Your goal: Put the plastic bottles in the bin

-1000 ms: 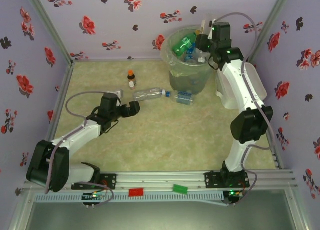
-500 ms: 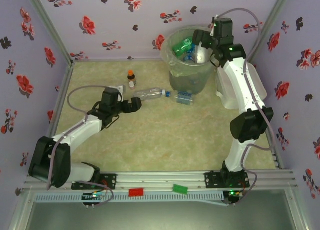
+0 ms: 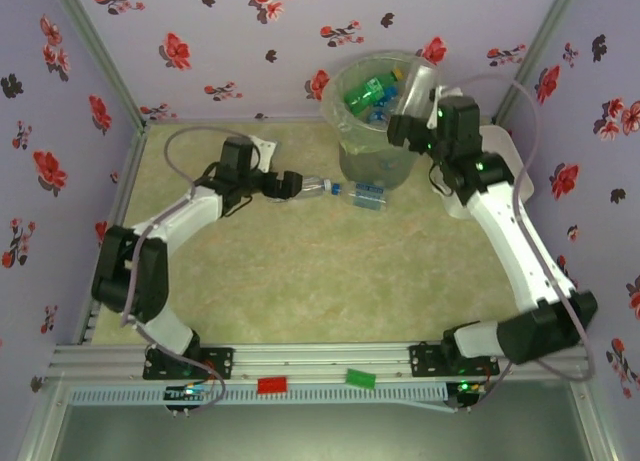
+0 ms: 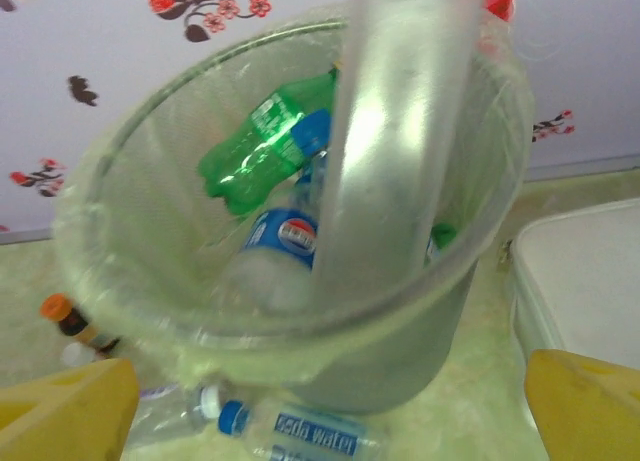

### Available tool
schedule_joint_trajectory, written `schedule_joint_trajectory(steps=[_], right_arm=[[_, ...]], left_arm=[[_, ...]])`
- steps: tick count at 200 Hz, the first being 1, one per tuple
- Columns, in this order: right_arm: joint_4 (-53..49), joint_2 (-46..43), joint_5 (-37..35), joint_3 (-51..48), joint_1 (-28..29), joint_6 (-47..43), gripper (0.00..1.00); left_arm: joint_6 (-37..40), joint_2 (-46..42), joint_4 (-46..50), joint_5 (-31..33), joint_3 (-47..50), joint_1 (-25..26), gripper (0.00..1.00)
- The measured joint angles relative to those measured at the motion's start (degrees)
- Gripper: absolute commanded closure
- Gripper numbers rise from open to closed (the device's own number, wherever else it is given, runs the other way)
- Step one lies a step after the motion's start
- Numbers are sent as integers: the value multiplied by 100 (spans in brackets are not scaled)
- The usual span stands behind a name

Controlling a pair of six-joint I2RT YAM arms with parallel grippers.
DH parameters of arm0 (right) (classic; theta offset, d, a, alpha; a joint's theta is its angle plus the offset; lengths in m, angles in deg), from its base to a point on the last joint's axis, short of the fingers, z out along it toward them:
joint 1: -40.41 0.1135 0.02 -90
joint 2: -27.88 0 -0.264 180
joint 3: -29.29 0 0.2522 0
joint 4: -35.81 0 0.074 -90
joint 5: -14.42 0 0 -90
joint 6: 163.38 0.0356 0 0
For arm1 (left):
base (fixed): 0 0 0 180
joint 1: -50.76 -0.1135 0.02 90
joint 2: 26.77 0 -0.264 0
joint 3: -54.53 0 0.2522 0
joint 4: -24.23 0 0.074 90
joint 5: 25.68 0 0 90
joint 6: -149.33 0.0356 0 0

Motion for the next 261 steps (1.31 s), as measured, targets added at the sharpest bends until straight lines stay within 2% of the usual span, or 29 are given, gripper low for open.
schedule_joint_trajectory(steps=[41,73,151,215,261], right_arm=[[376,-1110,17,-1670,72,448,0],[452,-1340,221,-2579,168,754,0],[713,-1484,485,-3237,258,907,0],[903,-1606,544,-3351,258,907,0],[1091,-1589,588,-3493,258,977,0]], left_arm=[[713,872,577,-210,-789,-33,0],[1036,1355,1001,-278,-1252,-33,0],[1364,2479,1797,-461,-2540,-33,0],[1427,2813,2365,-136,-2629,-31,0],[1445,2684,2162,133,-2144,33,1]])
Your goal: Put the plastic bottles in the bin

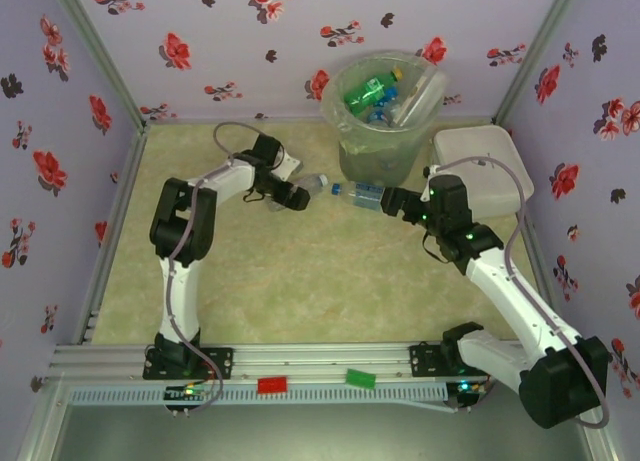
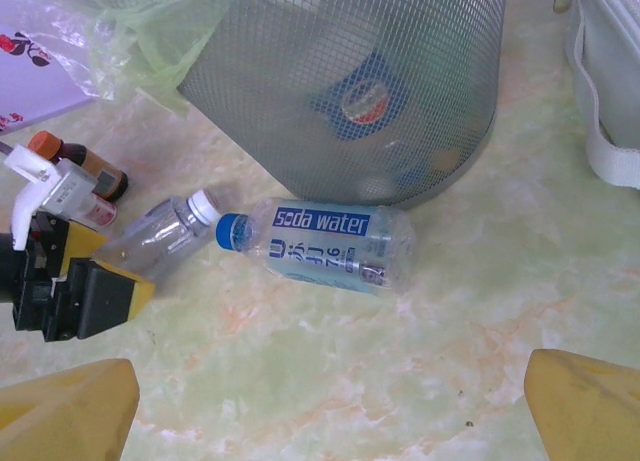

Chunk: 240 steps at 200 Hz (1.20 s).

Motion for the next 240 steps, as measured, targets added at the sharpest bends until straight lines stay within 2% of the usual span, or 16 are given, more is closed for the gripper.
schedule_joint_trajectory(steps=[32,58,74,97,144,184,240], right_arm=[[114,122,2,-61,0,59,1],[262,380,4,-59,0,87,0],[378,568,11,-59,0,188,0],[787,726,59,-153,0,343,0],[1150,1176,197,-315,0,525,0],[1491,1384,330,-678,0,734,0],[1613,1674,501,-706,0,767,0]], left_arm=[[-2,-48,-48,199,98,55,10],[-81,-48,-72,308,122,52,27],[-105,-92,-232,391,254,50,42],[-245,-212,-505,420,509,48,52],[-907,-717,-1209,372,1394,153,60],[-1759,-1423,-1919,369,2214,313,61],[-2487,-2662,-2583,396,2240,562,60]])
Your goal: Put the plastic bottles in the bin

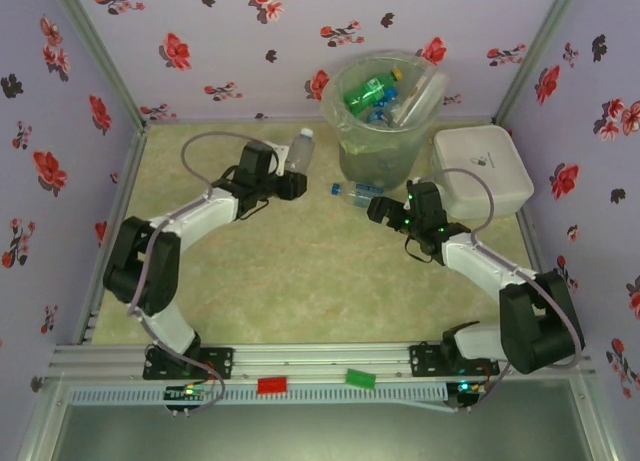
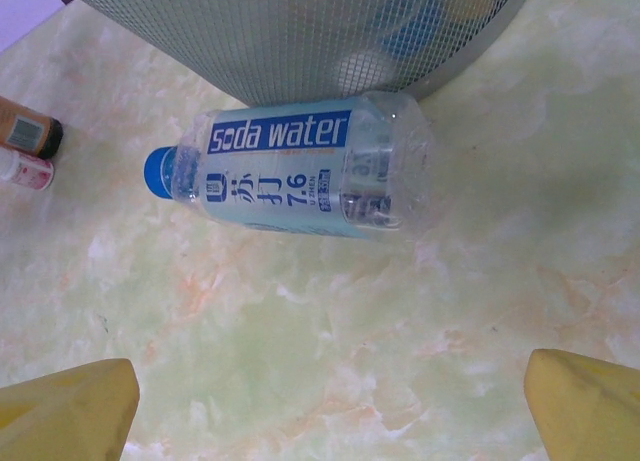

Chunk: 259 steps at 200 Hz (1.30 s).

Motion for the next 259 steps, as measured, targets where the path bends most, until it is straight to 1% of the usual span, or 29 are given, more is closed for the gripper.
schedule_joint_trajectory(steps=[40,76,96,118,154,174,191,234,242,259], right_arm=[[37,11,116,0,0,11,0],[-9,-155,118,2,0,-28,0],[-94,-391,68,2,0,-118,0],[-146,-673,-33,2,0,-223,0],[-192,-944,-177,-20,0,-352,0],[-177,-966,-201,-57,0,-350,0],[-98,-973,-201,-144,0,-334,0],[-20,-1067,-203,-413,0,-280,0],[-39,-1119,-203,-417,0,-280,0],[-55,-1283,-210,-424,0,-284,0]], left_arm=[[-184,-461,-44,83,-785,140,59],[-245,-179,85,109,-2306,199,59],[-291,323,216,146,-3405,245,59],[-308,1104,568,173,-4752,310,59],[-334,2575,1556,219,-7023,457,59],[-380,3276,2070,256,-8011,531,60],[-474,3591,2310,260,-8288,577,60],[-673,3947,2500,299,-8297,662,58],[-695,3982,2496,302,-8297,691,54],[-737,4037,2481,299,-8297,765,36]])
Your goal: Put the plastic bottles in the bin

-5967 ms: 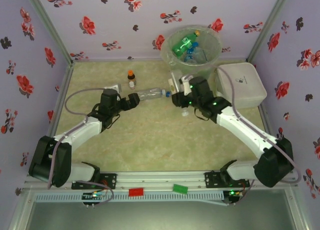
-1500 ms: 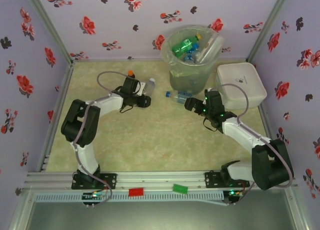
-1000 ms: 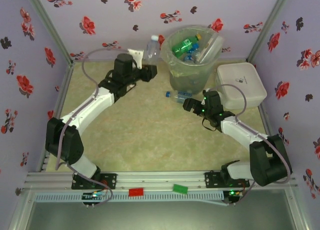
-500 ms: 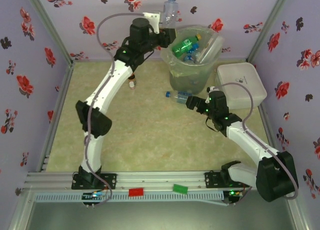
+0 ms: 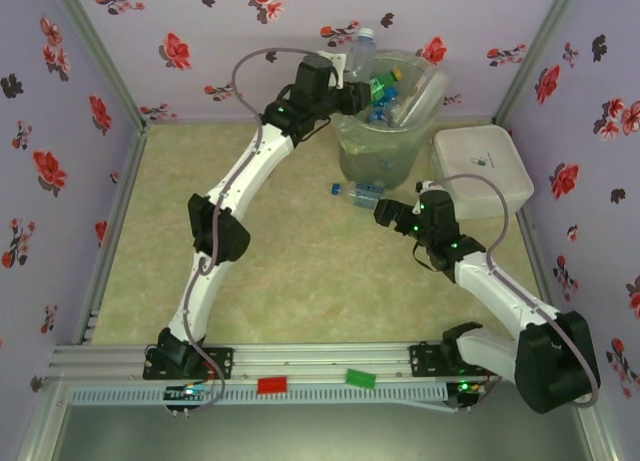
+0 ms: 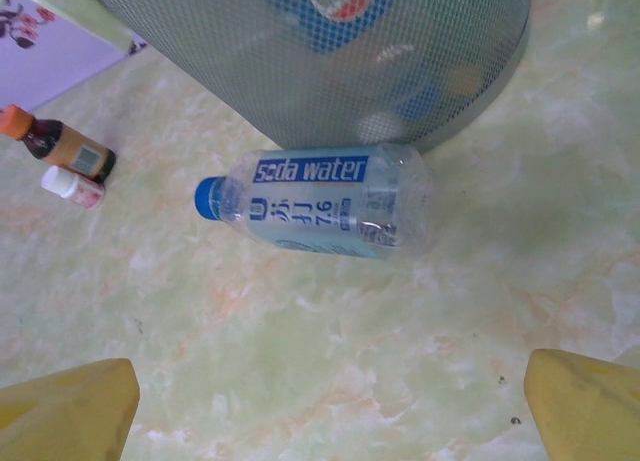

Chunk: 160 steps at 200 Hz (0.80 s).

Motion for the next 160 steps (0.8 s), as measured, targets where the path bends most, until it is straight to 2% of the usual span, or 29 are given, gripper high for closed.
schedule_joint_trajectory(steps=[29,67,86,116,160], right_arm=[[2,-186,-66,-22,0,-42,0],[0,-149,-85,-22,0,-330,0],[-13,-24,-74,35,0,-518,1],[-61,328,57,350,11,-872,1],[-170,1075,293,922,201,-1434,0]], left_arm=[[-79,13,-225,0,-33,85,1],[-122,-33,-282,0,-11,96,0],[-31,-343,-304,2,389,96,0],[149,-1639,-748,0,2184,96,0],[476,-3797,-1982,197,4948,72,0]])
